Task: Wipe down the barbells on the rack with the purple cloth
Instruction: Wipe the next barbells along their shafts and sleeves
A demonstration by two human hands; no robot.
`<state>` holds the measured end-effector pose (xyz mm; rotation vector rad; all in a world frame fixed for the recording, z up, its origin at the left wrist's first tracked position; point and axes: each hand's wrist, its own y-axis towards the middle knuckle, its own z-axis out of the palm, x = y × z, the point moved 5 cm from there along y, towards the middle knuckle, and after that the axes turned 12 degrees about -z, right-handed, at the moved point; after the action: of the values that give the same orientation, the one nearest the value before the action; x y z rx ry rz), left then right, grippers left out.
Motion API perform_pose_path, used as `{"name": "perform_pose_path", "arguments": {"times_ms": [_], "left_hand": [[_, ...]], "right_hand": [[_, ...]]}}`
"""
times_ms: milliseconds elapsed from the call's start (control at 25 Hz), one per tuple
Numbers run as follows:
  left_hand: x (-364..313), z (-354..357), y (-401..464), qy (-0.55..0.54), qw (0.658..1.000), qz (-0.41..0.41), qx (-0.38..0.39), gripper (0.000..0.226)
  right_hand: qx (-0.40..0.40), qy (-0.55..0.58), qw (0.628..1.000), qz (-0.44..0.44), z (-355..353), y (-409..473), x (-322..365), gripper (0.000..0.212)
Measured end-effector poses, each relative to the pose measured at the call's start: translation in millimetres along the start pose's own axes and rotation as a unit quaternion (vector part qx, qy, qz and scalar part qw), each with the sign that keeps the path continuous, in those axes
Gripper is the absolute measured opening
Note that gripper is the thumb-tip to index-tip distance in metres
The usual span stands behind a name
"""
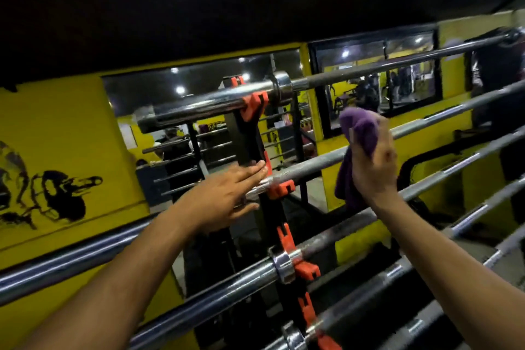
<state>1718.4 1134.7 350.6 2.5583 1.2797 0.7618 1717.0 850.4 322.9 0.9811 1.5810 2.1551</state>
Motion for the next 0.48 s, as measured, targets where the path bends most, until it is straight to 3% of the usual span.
{"name": "perform_pose_path", "arguments": {"times_ms": [160,360,480], "left_hand": [[14.3,14.8,10.0,-0.025,1.0,0.016,0.003,0.072],[10.5,17.5,6.3,-0.042,0.999,0.023,-0.012,0.075],[10.5,17.7,4.9,-0.058,0.998,0.01,-0.015,0.082]], "right_hand": [[0.229,-0.056,0.971,-0.039,74.2,-41.0,-25.6,0.045],[0.309,0.066,0.948,-0.035,95.6,-53.7,3.3,0.057],[0.314,0.063,0.946,-0.056,95.7,-55.1,4.5,0.058]]}}
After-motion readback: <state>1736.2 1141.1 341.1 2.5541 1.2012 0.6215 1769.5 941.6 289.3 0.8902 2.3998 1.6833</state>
